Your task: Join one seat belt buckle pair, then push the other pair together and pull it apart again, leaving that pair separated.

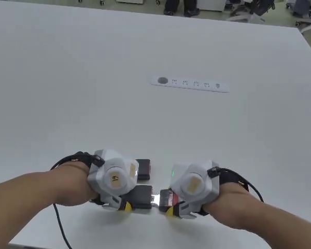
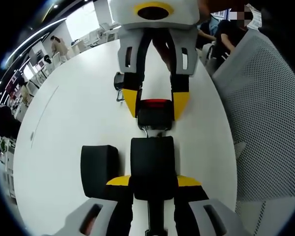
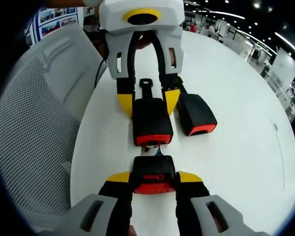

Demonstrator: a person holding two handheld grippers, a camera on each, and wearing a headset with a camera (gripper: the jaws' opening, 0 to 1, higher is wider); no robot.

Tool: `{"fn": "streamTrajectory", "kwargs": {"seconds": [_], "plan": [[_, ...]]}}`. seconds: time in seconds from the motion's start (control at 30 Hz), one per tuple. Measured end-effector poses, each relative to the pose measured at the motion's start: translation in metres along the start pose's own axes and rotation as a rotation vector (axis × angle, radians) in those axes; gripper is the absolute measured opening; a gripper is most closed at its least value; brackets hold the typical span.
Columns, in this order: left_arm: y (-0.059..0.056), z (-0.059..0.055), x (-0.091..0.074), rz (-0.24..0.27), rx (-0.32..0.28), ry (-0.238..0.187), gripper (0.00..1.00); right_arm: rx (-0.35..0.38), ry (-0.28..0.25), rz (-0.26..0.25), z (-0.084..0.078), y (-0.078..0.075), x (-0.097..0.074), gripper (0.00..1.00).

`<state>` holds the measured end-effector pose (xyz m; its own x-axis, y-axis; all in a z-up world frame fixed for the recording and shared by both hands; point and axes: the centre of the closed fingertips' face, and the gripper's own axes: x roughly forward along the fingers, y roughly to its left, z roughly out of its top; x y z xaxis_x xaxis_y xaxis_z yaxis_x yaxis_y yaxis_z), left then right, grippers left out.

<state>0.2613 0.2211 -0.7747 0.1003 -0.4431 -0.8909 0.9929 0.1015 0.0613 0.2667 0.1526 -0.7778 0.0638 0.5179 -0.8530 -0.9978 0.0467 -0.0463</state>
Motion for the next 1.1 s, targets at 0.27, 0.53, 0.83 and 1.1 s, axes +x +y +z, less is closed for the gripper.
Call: {"fn": "streamTrajectory", "kwargs": {"seconds": [0.27, 0.53, 0.83, 1.1], "plan": [[0.000, -0.001, 0.001, -0.014, 0.033, 0.014, 0.32, -0.021, 0.004, 0.004, 0.011, 0.005, 0.006, 0.29], [0.001, -0.002, -0.001, -0.007, 0.008, 0.006, 0.32, -0.039, 0.006, 0.006, 0.011, 0.004, 0.011, 0.29], [0.002, -0.002, -0.001, -0.002, 0.002, 0.006, 0.32, -0.037, 0.004, 0.002, 0.008, 0.002, 0.008, 0.30], [0.002, -0.003, -0.001, 0.003, -0.002, -0.008, 0.32, -0.044, 0.004, 0.000, 0.008, 0.004, 0.004, 0.30]]}}
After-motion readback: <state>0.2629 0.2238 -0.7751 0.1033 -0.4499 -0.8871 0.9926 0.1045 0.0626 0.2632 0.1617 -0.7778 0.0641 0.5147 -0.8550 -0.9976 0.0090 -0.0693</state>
